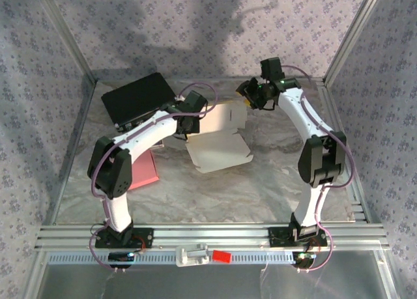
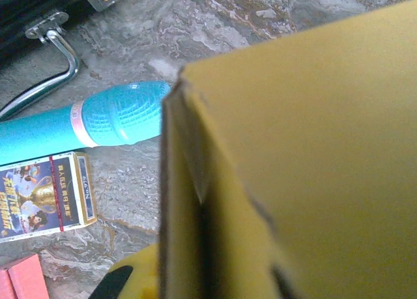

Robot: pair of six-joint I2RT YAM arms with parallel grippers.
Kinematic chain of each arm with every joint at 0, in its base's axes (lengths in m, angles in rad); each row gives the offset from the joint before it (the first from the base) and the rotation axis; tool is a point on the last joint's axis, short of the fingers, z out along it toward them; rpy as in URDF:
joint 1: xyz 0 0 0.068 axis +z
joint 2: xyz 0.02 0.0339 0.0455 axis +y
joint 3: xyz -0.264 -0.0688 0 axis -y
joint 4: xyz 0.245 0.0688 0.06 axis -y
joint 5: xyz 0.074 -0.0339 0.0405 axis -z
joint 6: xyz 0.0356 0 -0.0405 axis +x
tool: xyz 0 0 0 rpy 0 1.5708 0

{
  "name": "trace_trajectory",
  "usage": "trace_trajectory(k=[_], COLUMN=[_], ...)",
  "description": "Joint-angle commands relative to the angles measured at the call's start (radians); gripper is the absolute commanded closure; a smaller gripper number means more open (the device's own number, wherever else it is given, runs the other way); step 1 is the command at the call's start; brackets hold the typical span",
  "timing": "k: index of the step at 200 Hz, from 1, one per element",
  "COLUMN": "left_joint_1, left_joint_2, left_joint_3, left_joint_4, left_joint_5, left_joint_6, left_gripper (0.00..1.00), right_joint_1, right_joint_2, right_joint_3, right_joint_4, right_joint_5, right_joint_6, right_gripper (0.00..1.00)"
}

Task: Fold the paper box

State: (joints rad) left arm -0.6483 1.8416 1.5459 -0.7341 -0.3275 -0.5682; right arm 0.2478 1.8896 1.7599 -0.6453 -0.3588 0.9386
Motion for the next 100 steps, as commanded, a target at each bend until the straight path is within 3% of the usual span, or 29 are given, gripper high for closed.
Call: trace_trajectory(k=[1,100], left_joint_1=[0.012,0.013], left_joint_2=[-0.045,-0.054], left_joint_3=[0.018,0.008], left_joint_4=[-0.009,0.03], left_joint_5=[0.061,0.121], left_joint_6=[0.025,0.057], left_gripper=[1.0,1.0], right_joint_1=[0.01,0.023], right_joint_2=[0.007,0.038], right_joint_3=[0.037,0.032], right_joint_4=[-0.069,-0.051], right_joint_5=[0.001,-0.027], right_joint_6=[-0.061,-0.127], right_gripper=[0.54,0.52])
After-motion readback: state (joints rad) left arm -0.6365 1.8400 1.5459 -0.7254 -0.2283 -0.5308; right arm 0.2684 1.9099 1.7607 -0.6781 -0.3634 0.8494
